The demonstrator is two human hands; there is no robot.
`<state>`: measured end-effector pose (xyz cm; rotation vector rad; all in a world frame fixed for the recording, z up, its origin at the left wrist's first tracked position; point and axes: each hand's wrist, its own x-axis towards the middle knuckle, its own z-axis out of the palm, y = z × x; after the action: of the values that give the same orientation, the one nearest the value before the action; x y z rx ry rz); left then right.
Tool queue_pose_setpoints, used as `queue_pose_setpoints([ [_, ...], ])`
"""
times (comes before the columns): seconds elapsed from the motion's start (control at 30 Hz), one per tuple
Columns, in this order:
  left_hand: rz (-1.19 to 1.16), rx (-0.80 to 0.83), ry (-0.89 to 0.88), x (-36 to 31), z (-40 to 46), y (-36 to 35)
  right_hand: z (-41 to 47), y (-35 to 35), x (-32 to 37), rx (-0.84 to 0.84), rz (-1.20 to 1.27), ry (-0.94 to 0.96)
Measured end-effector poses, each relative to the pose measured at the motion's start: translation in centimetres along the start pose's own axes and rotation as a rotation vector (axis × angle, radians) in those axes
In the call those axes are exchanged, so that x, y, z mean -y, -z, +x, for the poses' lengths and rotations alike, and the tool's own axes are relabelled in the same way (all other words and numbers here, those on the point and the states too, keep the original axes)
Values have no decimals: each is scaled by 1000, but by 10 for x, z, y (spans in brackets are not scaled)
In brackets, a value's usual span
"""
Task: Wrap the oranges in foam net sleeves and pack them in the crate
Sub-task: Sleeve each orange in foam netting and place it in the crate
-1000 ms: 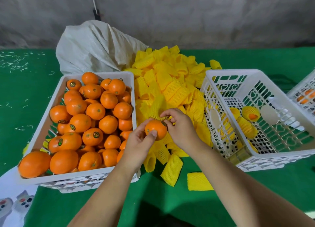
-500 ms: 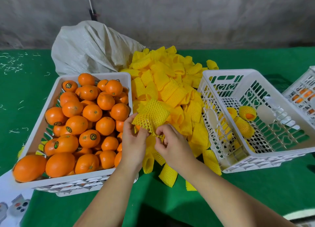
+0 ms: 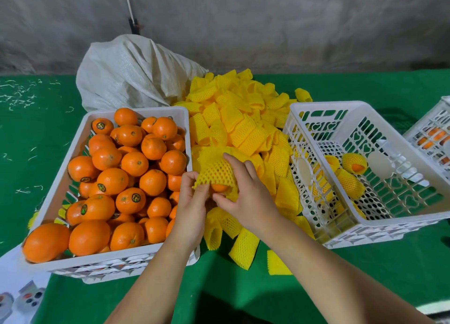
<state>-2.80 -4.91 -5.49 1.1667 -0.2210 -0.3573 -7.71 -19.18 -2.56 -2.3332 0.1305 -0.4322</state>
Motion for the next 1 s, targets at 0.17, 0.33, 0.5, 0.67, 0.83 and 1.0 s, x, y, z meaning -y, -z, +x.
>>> queue_pose_setpoints([
  [0.17,300,-93,-208,3,-10,-6,2,10,-14,-91,96,-19],
  [0.33,624,-99,-440,11,-14,-12,-1,1,-7,-117,384,-236],
  [0.5,777,-117,-520,16,-13,-9,-3,-7,-1,-168,507,-277],
  [0.67,541,-133,-300,13,-8,-4,0,7,-7,172,568,-247],
  [0.83,438,-225,-298,12,-7,-5,5,9,-7,-29,468,-224],
  [1.0,454,-190,-406,13,-13,-11,-5,-2,2,-242,454,-314],
])
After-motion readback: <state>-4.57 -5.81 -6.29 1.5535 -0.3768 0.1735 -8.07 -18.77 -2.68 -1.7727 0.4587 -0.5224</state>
